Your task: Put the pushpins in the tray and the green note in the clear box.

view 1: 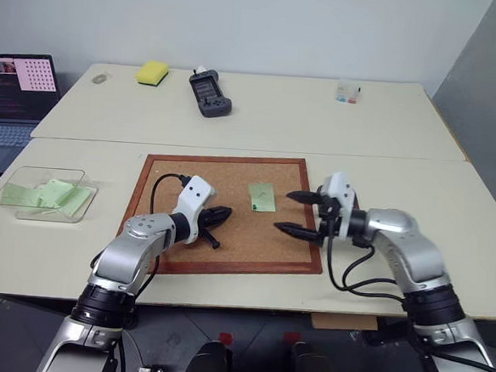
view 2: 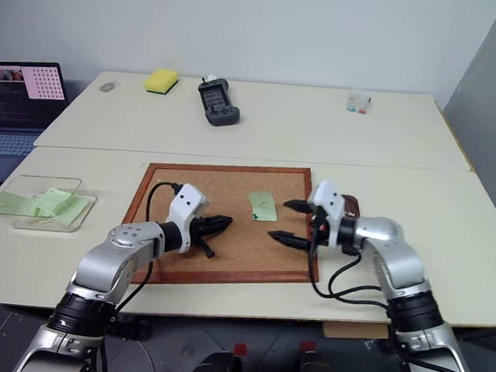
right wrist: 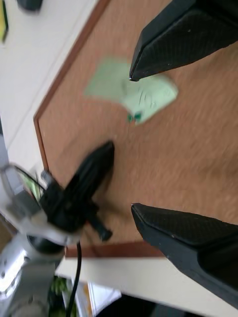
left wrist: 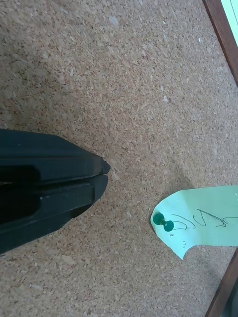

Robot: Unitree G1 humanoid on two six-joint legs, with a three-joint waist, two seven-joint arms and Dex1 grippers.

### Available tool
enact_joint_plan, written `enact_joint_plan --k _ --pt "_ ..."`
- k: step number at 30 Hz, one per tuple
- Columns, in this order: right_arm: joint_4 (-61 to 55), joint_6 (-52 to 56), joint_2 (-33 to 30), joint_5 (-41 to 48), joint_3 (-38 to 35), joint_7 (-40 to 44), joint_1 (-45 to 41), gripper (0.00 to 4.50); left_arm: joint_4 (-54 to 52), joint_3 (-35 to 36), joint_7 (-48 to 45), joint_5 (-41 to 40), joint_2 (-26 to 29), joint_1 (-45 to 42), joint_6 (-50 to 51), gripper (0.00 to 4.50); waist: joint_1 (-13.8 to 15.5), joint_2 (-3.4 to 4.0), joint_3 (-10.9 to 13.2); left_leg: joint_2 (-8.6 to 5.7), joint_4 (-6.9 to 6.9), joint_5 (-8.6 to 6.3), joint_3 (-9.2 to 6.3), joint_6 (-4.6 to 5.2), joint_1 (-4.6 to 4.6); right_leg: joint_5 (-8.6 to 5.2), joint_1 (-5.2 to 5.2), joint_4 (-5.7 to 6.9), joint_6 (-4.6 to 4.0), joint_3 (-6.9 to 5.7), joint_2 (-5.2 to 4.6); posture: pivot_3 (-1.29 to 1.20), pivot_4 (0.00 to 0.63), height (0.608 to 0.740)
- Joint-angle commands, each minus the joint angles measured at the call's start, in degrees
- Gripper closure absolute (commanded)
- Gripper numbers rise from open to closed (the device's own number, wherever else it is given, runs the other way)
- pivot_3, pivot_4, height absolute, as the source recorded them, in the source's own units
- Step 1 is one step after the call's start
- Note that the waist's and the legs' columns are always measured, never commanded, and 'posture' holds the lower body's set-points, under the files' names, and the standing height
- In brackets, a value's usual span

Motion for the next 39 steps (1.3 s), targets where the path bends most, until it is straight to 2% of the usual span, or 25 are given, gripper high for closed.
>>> enact_joint_plan --k 1,7,9,10,14,18,27,29,33,39 --pt "3.38 -1.72 3.35 -1.60 1.90 0.20 -4.22 0.31 0.85 -2.00 -0.41 0.88 -0.01 2.21 1.69 4.50 -0.01 0.00 0.00 0.00 0.00 0.00 -0.07 0.00 0.00 0.00 0.00 0.00 0.00 0.00 0.00 0.00 0.150 0.740" --pt "17.13 -6.88 9.52 -5.59 2.54 -2.50 -9.25 0.31 0.00 -1.87 0.04 0.87 -0.17 2.89 2.12 4.50 0.00 -0.02 0.01 0.00 -0.06 -0.01 -0.17 -0.02 -0.04 0.01 -0.05 -0.06 -0.03 -0.07 0.00 0.00 0.150 0.740" --pt "22.43 -9.49 10.88 -7.16 2.56 -3.11 -10.76 0.67 -0.18 -1.70 0.23 0.85 -0.19 2.97 2.25 4.50 -0.01 -0.02 0.01 0.00 -0.09 -0.01 -0.18 -0.02 -0.07 0.01 -0.11 -0.05 -0.03 -0.07 0.00 0.00 0.150 0.740" --pt "24.84 -10.88 11.44 -7.99 2.59 -3.39 -11.44 0.72 -0.24 -1.58 0.29 0.82 -0.15 3.01 2.29 4.50 0.00 -0.02 0.01 0.00 -0.09 -0.01 -0.16 -0.02 -0.08 0.01 -0.13 -0.05 -0.03 -0.06 0.00 0.00 0.150 0.740" --pt "32.62 -14.25 13.92 -9.19 1.24 -4.73 -13.90 1.41 -0.79 -1.27 0.43 0.67 0.16 3.43 2.53 4.50 -0.04 -0.01 0.01 -0.01 -0.09 -0.01 -0.15 -0.02 -0.17 0.01 -0.22 -0.05 -0.04 -0.05 -0.01 0.00 0.150 0.740" --pt "37.20 -15.31 15.78 -9.10 -0.40 -5.88 -15.62 2.28 -1.34 -1.04 0.54 0.56 0.38 3.75 2.87 4.50 -0.14 0.00 0.01 0.01 -0.09 0.00 -0.15 -0.02 -0.18 0.01 -0.25 0.01 -0.04 -0.05 0.00 0.00 0.150 0.740" --pt "39.87 -14.13 18.25 -8.85 -3.62 -8.06 -16.71 4.17 -1.95 -1.18 0.84 0.59 0.04 3.82 3.44 4.50 -0.19 0.00 0.02 0.01 -0.09 0.00 -0.15 -0.02 -0.20 0.02 -0.28 0.03 -0.05 -0.04 0.00 0.00 0.150 0.740" --pt "40.50 -15.06 18.05 -9.92 -3.28 -8.55 -16.78 4.47 -2.07 -1.37 0.90 0.56 -0.22 3.76 3.58 4.50 -0.21 0.00 0.02 0.01 -0.10 -0.01 -0.15 -0.02 -0.19 0.01 -0.28 0.03 -0.05 -0.04 0.00 0.00 0.150 0.740" --pt "39.46 -17.54 17.31 -11.38 -2.77 -8.26 -16.50 4.47 -2.05 -1.47 0.91 0.54 -0.36 3.72 3.63 4.50 -0.32 0.01 0.02 0.00 -0.09 0.00 -0.14 -0.02 -0.19 0.02 -0.28 0.03 -0.05 -0.04 0.00 0.00 0.150 0.740" --pt "29.93 -15.60 15.72 -9.66 -3.06 -5.61 -15.38 4.47 -1.81 -1.38 0.82 0.57 -0.27 3.83 3.40 4.50 -0.33 0.01 0.02 -0.01 -0.08 0.00 -0.17 -0.02 -0.31 0.02 -0.37 0.04 -0.05 -0.06 -0.01 0.00 0.150 0.740"
